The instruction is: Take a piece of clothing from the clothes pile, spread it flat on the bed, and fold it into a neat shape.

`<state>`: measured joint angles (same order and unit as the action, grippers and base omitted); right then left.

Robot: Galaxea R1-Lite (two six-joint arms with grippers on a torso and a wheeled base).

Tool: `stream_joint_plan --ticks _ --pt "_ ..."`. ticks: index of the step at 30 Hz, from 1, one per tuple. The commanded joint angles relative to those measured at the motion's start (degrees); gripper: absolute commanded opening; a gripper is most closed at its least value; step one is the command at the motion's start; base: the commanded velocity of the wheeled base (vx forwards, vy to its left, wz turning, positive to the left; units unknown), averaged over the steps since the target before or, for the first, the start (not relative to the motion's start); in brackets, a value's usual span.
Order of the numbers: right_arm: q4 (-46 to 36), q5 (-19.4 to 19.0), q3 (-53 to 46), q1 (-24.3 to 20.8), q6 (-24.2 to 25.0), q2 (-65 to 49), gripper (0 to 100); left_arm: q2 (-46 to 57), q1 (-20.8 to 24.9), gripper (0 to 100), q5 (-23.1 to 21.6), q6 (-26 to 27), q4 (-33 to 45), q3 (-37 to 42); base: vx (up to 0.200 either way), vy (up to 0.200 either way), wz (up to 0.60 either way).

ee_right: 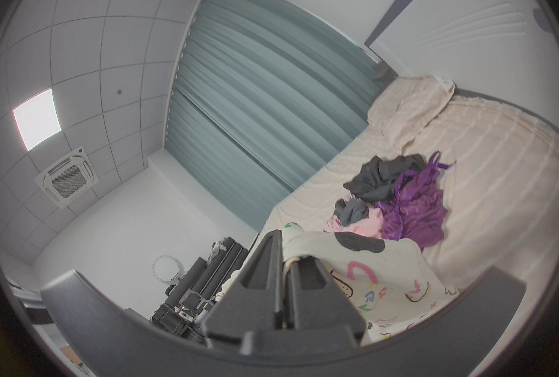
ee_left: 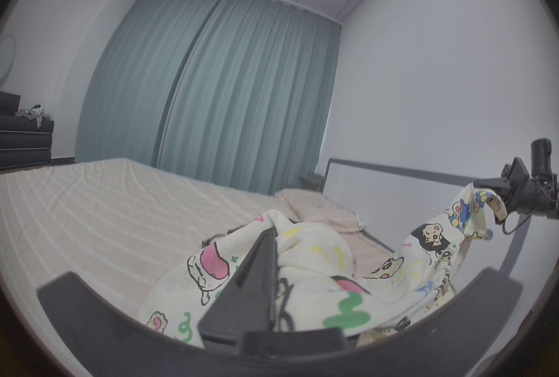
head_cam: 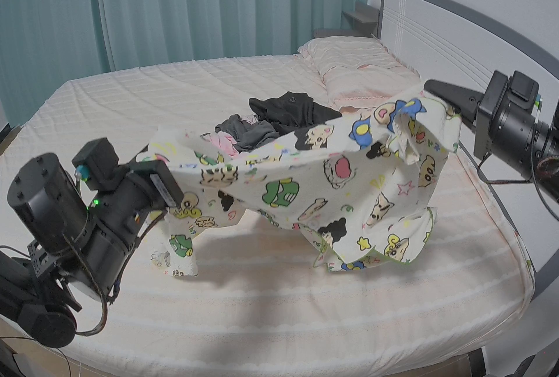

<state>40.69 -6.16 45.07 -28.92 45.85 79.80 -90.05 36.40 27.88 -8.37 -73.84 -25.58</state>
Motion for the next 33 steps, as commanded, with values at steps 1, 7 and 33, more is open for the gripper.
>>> stream_joint_plan --ticks 1,7,33 --pt "0.18 -0.26 -5.96 -2.20 0.65 0.09 0 -0.91 0.34 0 -0.19 -5.07 0.01 8.09 0.000 0.000 0.00" --pt "0.18 -0.88 -7.89 -3.16 1.44 1.41 0 -3.82 0.43 0 -0.19 -10.17 0.01 11.69 0.000 0.000 0.00" --pt "0.26 -0.96 -9.03 -3.08 2.75 2.47 0 -3.82 3.94 0 0.25 -13.25 0.01 13.71 -0.069 0.000 0.00"
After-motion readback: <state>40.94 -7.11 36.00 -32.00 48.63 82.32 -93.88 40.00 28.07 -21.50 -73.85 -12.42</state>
